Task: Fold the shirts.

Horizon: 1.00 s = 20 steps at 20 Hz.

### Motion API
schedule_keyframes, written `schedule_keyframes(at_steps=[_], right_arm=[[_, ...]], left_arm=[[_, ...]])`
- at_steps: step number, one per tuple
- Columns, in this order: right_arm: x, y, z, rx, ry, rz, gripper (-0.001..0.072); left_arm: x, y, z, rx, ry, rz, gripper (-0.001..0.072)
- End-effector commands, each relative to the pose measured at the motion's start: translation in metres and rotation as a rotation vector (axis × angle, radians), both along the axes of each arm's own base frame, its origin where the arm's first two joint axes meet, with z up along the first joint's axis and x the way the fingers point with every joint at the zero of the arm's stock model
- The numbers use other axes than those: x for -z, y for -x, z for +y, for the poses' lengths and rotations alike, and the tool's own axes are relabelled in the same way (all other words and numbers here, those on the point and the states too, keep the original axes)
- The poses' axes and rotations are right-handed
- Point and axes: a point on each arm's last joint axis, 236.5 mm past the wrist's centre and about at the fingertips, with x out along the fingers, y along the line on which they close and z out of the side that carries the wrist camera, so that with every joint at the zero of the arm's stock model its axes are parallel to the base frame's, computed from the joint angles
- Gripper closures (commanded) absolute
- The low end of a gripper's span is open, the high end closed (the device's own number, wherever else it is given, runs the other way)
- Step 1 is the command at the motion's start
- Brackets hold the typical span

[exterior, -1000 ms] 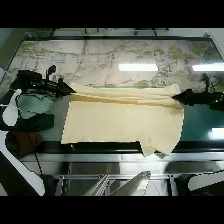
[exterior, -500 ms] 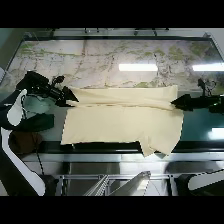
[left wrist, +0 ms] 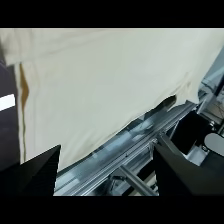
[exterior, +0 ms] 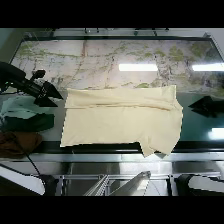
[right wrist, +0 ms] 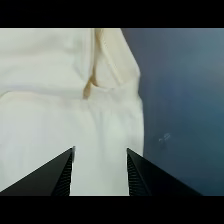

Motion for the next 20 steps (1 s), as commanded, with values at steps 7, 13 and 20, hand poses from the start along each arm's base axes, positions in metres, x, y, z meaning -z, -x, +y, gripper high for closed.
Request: schedule_keyframes(at_steps=[7, 13, 20], right_arm=[[0.013, 0.072, 0.037, 0.202, 0.049, -0.028, 0.0329], [-0.012, 0.065, 0.037, 0.215, 0.081, -0.118, 0.0329], [-0.014, 0.065, 0.038, 0.219, 0.073, -0.120, 0.0329]], left_arm=[[0.081, 0.131, 0.005, -0.130, -0.086, 0.051, 0.0169], [0.108, 0.140, 0.003, -0.150, -0.120, 0.031, 0.0169], [0.112, 0.155, -0.051, -0.092, 0.082, 0.101, 0.0260]])
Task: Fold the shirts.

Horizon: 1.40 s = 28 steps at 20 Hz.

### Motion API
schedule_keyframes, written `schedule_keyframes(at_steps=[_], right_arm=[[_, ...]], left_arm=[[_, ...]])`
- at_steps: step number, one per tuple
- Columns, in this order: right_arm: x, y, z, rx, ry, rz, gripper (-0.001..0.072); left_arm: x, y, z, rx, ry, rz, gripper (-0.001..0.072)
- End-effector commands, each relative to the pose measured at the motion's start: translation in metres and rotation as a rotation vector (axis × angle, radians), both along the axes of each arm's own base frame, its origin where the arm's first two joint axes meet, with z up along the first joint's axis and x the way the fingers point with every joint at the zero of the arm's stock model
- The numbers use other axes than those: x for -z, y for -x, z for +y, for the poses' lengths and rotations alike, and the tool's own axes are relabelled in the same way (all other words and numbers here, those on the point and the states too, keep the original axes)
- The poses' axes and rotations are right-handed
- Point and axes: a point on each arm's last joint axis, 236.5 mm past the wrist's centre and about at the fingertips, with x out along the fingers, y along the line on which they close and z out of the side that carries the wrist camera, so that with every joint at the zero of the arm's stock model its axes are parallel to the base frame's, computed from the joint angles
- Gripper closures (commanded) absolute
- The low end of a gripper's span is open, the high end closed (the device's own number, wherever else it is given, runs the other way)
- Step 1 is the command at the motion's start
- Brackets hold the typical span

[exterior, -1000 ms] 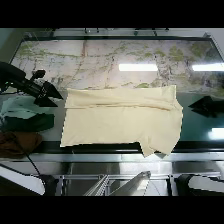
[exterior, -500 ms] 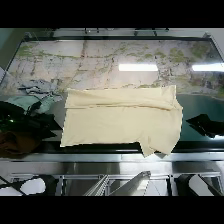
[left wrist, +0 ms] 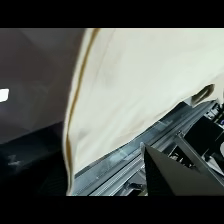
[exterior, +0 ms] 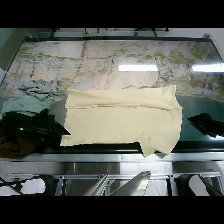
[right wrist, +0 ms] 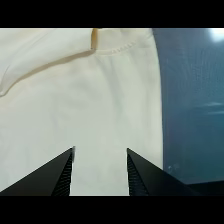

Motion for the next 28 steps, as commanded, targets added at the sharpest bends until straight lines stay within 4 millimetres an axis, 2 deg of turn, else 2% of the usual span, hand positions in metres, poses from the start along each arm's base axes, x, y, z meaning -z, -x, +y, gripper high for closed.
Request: schedule_keyframes(at_steps=[1, 2, 3, 4, 5, 6, 7, 8, 9, 11, 13, 17, 20, 24, 25, 26, 27, 28], right_arm=[[-0.001, 0.001, 0.001, 0.019, -0.017, 0.012, 0.0329], [0.000, 0.003, 0.002, 0.041, -0.039, 0.034, 0.0329], [0.003, 0.007, 0.002, 0.055, -0.052, 0.063, 0.0329], [0.009, 0.015, 0.001, 0.075, -0.059, 0.117, 0.0329], [0.019, 0.027, -0.004, 0.121, -0.057, 0.201, 0.0329], [0.032, 0.047, -0.012, 0.185, -0.043, 0.324, 0.0328], [0.042, 0.069, -0.019, 0.207, -0.009, 0.429, 0.0297], [0.047, 0.083, -0.021, 0.192, 0.012, 0.490, 0.0188], [0.050, 0.091, -0.017, 0.179, 0.000, 0.527, 0.0171], [0.056, 0.087, -0.007, 0.182, -0.058, 0.530, 0.0175], [0.069, 0.078, 0.011, 0.155, -0.140, 0.491, 0.0240], [0.088, 0.077, 0.045, 0.095, -0.301, 0.490, 0.0241], [0.094, 0.077, 0.065, 0.065, -0.401, 0.497, 0.0246], [0.100, 0.090, 0.090, -0.002, -0.469, 0.552, 0.0267], [0.093, 0.088, 0.096, -0.026, -0.502, 0.531, 0.0401], [0.081, 0.082, 0.104, -0.046, -0.556, 0.494, 0.0486], [0.066, 0.076, 0.112, -0.067, -0.620, 0.457, 0.0487], [0.053, 0.071, 0.118, -0.085, -0.667, 0.423, 0.0530]], left_arm=[[0.010, 0.008, -0.020, 0.059, 0.040, 0.009, 0.0400], [0.011, 0.010, -0.023, 0.075, 0.046, 0.011, 0.0477], [0.010, 0.012, -0.024, 0.094, 0.050, 0.006, 0.0616], [0.009, 0.013, -0.024, 0.101, 0.058, 0.006, 0.0685], [0.008, 0.013, -0.023, 0.093, 0.062, 0.007, 0.0685], [0.007, 0.012, -0.022, 0.083, 0.067, 0.008, 0.0685], [0.006, 0.010, -0.021, 0.069, 0.070, 0.006, 0.0684], [0.007, 0.010, -0.020, 0.065, 0.067, 0.005, 0.0684], [0.007, 0.009, -0.019, 0.063, 0.066, 0.005, 0.0684], [0.010, 0.008, -0.019, 0.066, 0.054, -0.002, 0.0684], [0.010, 0.008, -0.020, 0.070, 0.051, -0.003, 0.0684], [0.010, 0.009, -0.017, 0.063, 0.054, 0.001, 0.0684], [0.010, 0.009, -0.017, 0.063, 0.052, 0.000, 0.0684], [0.008, 0.010, -0.018, 0.066, 0.060, 0.004, 0.0684], [0.006, 0.010, -0.020, 0.063, 0.073, 0.008, 0.0682], [0.000, 0.007, -0.024, 0.050, 0.103, 0.003, 0.0681], [-0.011, 0.001, -0.029, 0.063, 0.152, -0.029, 0.0681], [-0.021, -0.003, -0.030, 0.076, 0.181, -0.043, 0.0681]])
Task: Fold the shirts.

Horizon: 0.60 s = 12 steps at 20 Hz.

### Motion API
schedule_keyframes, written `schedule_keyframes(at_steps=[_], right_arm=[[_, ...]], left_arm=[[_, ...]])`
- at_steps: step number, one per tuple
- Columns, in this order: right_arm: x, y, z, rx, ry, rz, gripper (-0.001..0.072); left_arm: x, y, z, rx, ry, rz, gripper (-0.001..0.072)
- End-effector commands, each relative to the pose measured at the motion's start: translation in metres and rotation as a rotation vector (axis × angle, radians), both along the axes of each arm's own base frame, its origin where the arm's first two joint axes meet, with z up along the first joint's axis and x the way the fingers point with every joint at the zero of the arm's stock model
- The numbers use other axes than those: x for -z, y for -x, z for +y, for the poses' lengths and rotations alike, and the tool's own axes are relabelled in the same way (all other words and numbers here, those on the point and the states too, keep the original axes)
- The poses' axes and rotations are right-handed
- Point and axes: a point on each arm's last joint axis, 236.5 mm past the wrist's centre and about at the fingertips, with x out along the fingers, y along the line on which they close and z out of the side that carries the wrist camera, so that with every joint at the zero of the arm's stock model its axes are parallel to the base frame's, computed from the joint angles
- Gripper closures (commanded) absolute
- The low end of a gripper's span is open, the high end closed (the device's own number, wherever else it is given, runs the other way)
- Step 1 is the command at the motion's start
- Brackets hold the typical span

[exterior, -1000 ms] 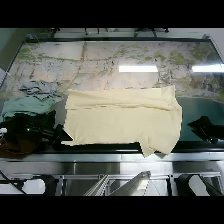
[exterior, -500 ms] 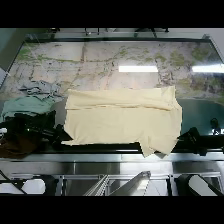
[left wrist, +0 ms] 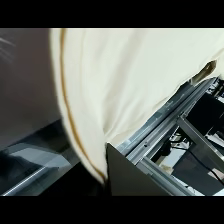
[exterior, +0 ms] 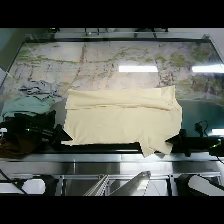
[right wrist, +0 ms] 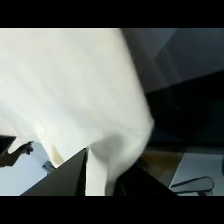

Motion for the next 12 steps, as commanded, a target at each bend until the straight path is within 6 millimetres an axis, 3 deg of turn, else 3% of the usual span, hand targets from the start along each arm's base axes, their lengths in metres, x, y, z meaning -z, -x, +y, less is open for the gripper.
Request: schedule_keyframes(at_steps=[1, 2, 4, 9, 12], right_arm=[[-0.046, -0.018, 0.026, 0.000, -0.197, -0.129, 0.0650], [-0.050, -0.020, 0.024, -0.009, -0.193, -0.145, 0.0689], [-0.061, -0.027, 0.015, 0.008, -0.176, -0.177, 0.0690], [-0.072, -0.035, -0.032, 0.071, -0.045, -0.177, 0.0690], [-0.082, -0.043, -0.032, 0.090, -0.070, -0.212, 0.0690]], left_arm=[[-0.030, -0.014, -0.007, 0.018, 0.105, -0.044, 0.0681], [-0.036, -0.019, -0.005, 0.017, 0.103, -0.054, 0.0681], [-0.040, -0.023, 0.009, 0.013, 0.051, -0.077, 0.0681], [-0.055, -0.034, 0.051, -0.131, -0.014, -0.128, 0.0681], [-0.069, -0.041, 0.055, -0.179, 0.017, -0.156, 0.0681]])
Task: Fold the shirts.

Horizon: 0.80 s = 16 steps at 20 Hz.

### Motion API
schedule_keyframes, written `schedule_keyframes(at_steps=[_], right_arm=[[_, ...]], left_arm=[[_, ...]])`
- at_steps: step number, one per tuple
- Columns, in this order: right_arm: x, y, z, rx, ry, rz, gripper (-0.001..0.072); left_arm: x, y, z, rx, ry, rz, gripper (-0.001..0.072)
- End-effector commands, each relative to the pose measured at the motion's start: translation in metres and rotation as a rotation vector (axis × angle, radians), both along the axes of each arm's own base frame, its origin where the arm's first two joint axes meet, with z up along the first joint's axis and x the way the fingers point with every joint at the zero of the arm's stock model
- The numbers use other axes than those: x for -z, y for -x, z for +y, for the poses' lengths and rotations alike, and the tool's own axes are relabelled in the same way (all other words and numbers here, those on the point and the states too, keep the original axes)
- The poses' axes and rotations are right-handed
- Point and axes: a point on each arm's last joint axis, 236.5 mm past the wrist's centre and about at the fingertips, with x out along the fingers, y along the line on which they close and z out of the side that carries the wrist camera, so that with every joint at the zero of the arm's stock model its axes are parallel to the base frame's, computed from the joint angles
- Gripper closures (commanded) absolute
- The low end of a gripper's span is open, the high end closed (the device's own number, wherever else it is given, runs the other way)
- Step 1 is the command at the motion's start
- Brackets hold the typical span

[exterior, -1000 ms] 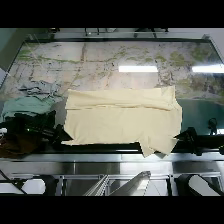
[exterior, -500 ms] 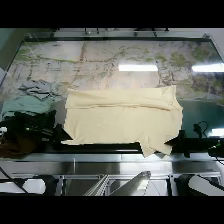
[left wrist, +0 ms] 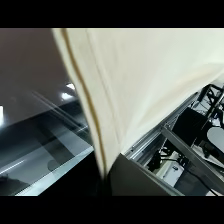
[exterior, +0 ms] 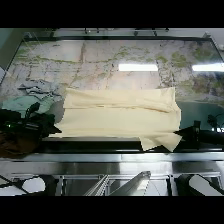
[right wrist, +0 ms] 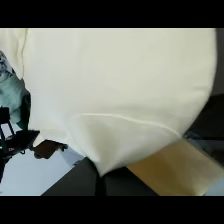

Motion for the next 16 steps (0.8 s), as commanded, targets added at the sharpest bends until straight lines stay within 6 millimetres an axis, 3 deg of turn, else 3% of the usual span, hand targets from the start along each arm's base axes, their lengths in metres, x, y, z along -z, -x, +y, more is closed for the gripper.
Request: schedule_keyframes(at_steps=[1, 5, 9, 13, 16], right_arm=[[-0.018, -0.014, -0.006, 0.038, -0.024, -0.066, 0.0690], [-0.056, -0.065, -0.008, 0.158, -0.083, -0.290, 0.0689], [-0.038, -0.116, -0.005, 0.115, 0.096, -0.350, 0.0689], [-0.034, -0.189, -0.017, 0.080, 0.209, -0.419, 0.0689], [-0.022, -0.227, -0.030, 0.070, 0.228, -0.430, 0.0689]], left_arm=[[-0.024, -0.010, 0.006, -0.053, 0.045, -0.046, 0.0681], [-0.060, -0.041, -0.006, 0.036, 0.054, -0.164, 0.0681], [-0.072, -0.090, -0.025, 0.145, -0.010, -0.264, 0.0680], [-0.053, -0.151, -0.027, 0.140, -0.042, -0.254, 0.0680], [-0.027, -0.185, -0.012, 0.098, -0.072, -0.222, 0.0680]])
